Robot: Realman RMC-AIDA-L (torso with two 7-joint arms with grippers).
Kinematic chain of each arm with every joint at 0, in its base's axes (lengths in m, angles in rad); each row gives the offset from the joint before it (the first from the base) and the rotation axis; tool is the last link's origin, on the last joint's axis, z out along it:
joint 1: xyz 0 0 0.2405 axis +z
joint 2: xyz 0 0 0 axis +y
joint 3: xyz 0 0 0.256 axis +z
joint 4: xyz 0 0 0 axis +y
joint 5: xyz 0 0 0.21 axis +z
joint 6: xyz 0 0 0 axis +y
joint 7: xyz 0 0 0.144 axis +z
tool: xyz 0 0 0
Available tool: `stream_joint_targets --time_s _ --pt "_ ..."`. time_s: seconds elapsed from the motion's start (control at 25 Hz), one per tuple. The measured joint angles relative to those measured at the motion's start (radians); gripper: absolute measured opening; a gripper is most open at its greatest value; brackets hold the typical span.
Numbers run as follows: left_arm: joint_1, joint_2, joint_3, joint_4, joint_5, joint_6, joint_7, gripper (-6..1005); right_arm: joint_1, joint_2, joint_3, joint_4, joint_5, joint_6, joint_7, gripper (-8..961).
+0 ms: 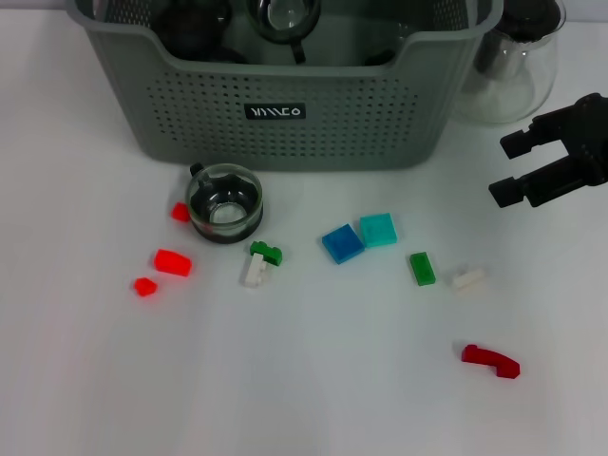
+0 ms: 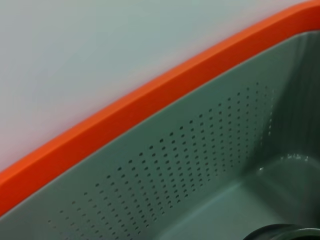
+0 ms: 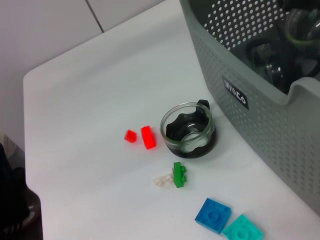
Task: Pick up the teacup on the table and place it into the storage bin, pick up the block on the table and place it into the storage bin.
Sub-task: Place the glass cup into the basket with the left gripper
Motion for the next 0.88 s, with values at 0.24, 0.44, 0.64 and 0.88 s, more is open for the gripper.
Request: stream_joint_targets --time_s 0.24,0.44,0.64,0.88 --pt "0.006 0.001 0.007 0.000 0.000 -0.001 -0.001 61 0.003 0.000 0.000 0.000 0.000 0.006 -0.001 909" --pt "0.006 0.002 0.007 0.002 0.000 0.004 0.004 63 0.004 0.000 0.000 0.000 0.000 0.009 -0.002 908" --pt "0.007 0.000 0.013 0.004 0.000 0.006 0.005 64 0.004 0.000 0.000 0.000 0.000 0.010 -0.002 908" --pt "0.012 -0.001 0.013 0.006 0.000 0.008 0.000 87 0.002 0.001 0.000 0.002 0.000 0.010 -0.003 909"
